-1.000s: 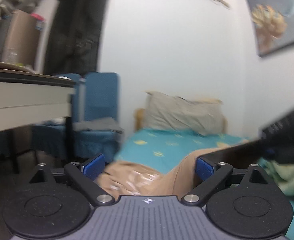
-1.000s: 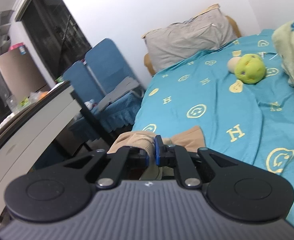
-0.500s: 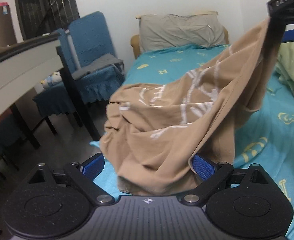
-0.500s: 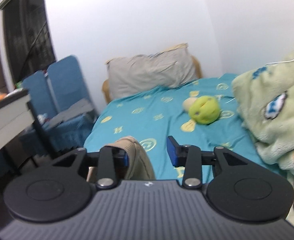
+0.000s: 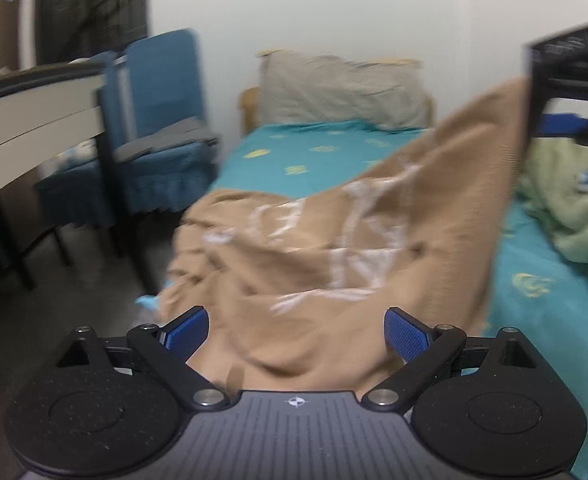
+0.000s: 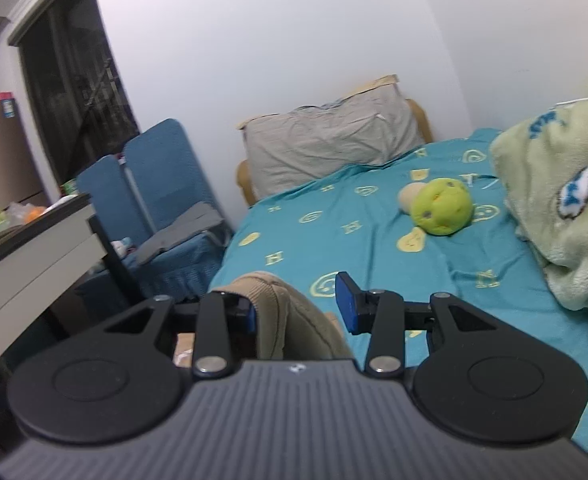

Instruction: Fold clothes

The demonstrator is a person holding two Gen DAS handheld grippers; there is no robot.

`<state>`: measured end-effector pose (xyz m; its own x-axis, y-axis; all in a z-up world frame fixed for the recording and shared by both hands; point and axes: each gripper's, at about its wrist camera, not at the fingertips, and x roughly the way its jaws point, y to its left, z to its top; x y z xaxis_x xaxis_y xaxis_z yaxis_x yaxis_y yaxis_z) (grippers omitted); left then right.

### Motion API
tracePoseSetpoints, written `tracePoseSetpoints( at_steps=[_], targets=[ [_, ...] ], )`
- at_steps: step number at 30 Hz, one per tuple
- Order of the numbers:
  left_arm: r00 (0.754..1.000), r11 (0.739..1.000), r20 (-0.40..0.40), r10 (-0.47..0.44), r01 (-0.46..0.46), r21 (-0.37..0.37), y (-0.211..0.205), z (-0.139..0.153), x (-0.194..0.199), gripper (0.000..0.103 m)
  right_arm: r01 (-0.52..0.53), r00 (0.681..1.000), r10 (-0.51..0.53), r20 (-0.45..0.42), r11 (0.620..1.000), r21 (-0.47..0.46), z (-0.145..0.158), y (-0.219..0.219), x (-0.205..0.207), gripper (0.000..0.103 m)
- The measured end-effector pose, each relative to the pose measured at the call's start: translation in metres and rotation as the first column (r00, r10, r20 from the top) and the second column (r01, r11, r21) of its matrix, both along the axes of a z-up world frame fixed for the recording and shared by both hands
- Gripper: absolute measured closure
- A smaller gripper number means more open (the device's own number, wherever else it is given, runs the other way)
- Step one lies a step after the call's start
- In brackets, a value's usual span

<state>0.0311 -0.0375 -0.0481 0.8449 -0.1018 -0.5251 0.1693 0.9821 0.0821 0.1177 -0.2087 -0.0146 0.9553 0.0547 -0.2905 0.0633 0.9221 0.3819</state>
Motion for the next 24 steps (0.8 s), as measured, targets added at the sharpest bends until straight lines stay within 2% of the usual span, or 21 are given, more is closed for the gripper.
tracePoseSetpoints(
  at_steps=[5,8,10,12,13,15,17,18,21,22,24],
  targets=[
    [0.987,0.991,0.120,-0.109,0.118,-0.068,-0.014,0.010,-0.014,0.001,-0.030,0.999,0.030,-0.026,1.000,-0.002,0.000,0.002,0.003,0.061],
    [0.982,0.987,0.134,-0.133,0.144,-0.072,-0.031,0.010,-0.012,0.000,-0.043,0.999,0.043,-0.029,0.999,0.005,0.002,0.002,0.002,0.061],
    [0.989,0.993,0.116,-0.088,0.096,-0.070,-0.043,0.004,-0.004,0.001,-0.043,0.999,0.043,-0.015,0.999,0.018,0.004,0.001,0.000,0.061],
    [0.994,0.995,0.104,0.012,-0.002,-0.096,-0.051,-0.004,0.006,0.001,-0.040,0.999,0.040,0.002,0.999,0.032,0.006,-0.001,-0.003,0.061],
    [0.991,0.988,0.107,0.085,-0.071,-0.135,-0.049,-0.007,0.010,0.001,-0.032,0.999,0.032,0.014,0.999,0.036,0.008,-0.002,-0.005,0.061],
    [0.968,0.956,0.100,0.231,-0.206,-0.210,-0.046,-0.013,0.018,0.001,-0.007,0.999,0.005,0.046,0.999,0.042,0.011,-0.008,-0.011,0.061],
    [0.933,0.910,0.056,0.356,-0.333,-0.247,-0.039,-0.019,0.024,0.001,0.014,0.997,-0.019,0.079,0.998,0.061,0.011,-0.015,-0.014,0.061],
    [0.918,0.895,0.032,0.395,-0.377,-0.238,-0.038,-0.023,0.025,0.001,0.031,0.995,-0.036,0.092,0.998,0.063,0.011,-0.018,-0.015,0.061],
    [0.903,0.893,-0.012,0.429,-0.426,-0.145,-0.037,-0.034,0.021,0.001,0.083,0.990,-0.090,0.108,0.994,0.074,0.010,-0.026,-0.013,0.061],
    [0.910,0.904,-0.029,0.414,-0.415,-0.103,-0.038,-0.036,0.020,0.000,0.095,0.988,-0.103,0.111,0.993,0.077,0.010,-0.028,-0.012,0.061],
    [0.909,0.908,-0.037,0.415,-0.416,-0.045,-0.036,-0.034,0.013,0.000,0.124,0.985,-0.130,0.112,0.991,0.058,0.008,-0.030,-0.010,0.061]
  ],
)
